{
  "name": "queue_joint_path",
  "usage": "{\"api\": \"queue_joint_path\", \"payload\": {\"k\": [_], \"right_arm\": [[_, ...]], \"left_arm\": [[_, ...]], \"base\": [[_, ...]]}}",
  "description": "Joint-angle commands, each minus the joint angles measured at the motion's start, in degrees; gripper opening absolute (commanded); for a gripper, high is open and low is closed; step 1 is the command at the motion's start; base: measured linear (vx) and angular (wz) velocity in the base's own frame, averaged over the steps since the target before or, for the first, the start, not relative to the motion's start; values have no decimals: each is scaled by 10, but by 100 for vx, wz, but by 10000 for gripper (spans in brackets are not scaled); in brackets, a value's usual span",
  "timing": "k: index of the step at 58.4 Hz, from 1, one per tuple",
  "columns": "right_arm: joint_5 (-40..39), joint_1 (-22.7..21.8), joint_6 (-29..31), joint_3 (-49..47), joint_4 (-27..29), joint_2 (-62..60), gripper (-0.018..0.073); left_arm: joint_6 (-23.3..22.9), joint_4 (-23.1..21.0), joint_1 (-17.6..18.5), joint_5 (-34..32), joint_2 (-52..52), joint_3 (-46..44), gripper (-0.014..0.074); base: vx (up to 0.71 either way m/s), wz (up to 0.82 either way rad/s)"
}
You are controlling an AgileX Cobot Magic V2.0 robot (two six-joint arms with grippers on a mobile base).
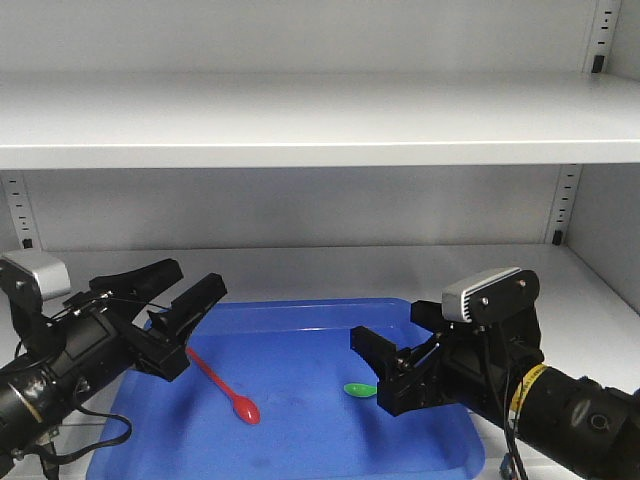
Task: Sort red and green spoons into left cabinet
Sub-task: 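Withdraw the open left gripper from the tray, then open the right gripper to release the green spoon into the tray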
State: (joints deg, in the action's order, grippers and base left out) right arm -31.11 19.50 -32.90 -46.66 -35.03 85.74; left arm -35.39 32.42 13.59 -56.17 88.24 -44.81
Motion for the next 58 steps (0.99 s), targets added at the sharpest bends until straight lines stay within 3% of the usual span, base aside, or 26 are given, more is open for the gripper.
{"api": "queue_joint_path", "payload": {"k": [1,10,20,28,31,35,41,53,58], "right_arm": [[-38,0,1,-18,10,-18,592],[-38,0,1,-18,9,-18,592],[-38,0,1,-18,9,-18,592],[-38,0,1,-18,9,-18,592],[-38,0,1,-18,9,-18,592],[-38,0,1,-18,9,-18,592],[-38,0,1,-18,9,-18,592],[-38,0,1,-18,9,-18,592],[-38,0,1,-18,9,-18,592]], "left_arm": [[11,-20,-2,-41,-19,-17,554],[11,-22,-2,-23,-23,-17,554],[11,-72,-2,96,-82,-7,519],[11,-213,6,151,-167,57,401],[18,-267,9,167,-204,89,329],[36,-309,15,181,-255,144,212],[51,-318,22,201,-323,215,-11],[58,-317,24,325,-464,294,-7],[106,-317,24,407,-527,316,-8]], "base": [[0,0],[0,0],[0,0],[0,0],[0,0],[0,0],[0,0],[0,0],[0,0]]}}
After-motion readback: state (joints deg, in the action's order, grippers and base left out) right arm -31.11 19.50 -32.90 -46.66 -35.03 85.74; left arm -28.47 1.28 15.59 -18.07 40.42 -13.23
